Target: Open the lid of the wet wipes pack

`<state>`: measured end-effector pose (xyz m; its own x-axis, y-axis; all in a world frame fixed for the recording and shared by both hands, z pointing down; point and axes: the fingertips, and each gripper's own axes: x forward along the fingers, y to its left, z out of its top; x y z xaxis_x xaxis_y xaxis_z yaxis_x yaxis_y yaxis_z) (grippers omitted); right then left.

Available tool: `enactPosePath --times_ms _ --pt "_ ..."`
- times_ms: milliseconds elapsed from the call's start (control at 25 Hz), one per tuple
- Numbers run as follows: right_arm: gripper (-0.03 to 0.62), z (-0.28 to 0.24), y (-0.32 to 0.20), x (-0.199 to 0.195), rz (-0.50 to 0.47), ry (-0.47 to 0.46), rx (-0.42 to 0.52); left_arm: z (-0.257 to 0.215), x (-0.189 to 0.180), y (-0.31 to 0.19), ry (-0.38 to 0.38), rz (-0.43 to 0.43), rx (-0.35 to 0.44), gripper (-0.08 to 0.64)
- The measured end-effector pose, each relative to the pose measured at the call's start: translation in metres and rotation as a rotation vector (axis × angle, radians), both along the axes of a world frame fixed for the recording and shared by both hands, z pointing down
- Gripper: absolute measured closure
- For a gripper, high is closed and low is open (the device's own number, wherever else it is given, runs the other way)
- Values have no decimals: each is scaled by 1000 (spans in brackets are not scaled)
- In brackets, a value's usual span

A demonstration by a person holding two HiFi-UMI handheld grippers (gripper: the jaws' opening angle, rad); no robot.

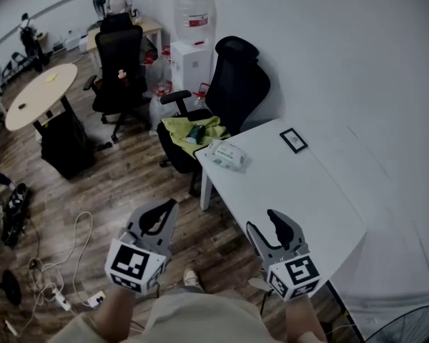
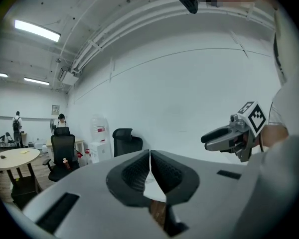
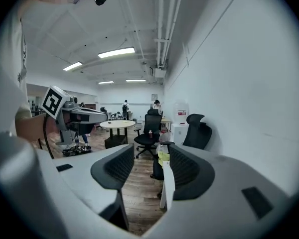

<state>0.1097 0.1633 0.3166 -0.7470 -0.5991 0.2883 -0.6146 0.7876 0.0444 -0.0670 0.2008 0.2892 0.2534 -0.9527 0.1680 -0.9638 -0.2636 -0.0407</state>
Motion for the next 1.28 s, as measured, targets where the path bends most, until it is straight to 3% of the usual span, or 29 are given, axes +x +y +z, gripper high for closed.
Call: enactPosePath --times_ms 200,360,520,800,1280 --pt "371 11 -42 -30 41 50 -13 12 -34 -43 59 35 -25 534" --pt "371 29 -77 -43 72 135 -9 26 -46 -73 86 50 -52 534" --pt "370 49 -104 -59 70 161 -40 46 -58 -99 98 57 -92 534" --pt "370 102 -175 -63 112 243 -119 82 -57 -169 73 91 -176 534" --pt "371 207 -299 -97 48 375 -227 167 -39 -307 -17 201 -386 534"
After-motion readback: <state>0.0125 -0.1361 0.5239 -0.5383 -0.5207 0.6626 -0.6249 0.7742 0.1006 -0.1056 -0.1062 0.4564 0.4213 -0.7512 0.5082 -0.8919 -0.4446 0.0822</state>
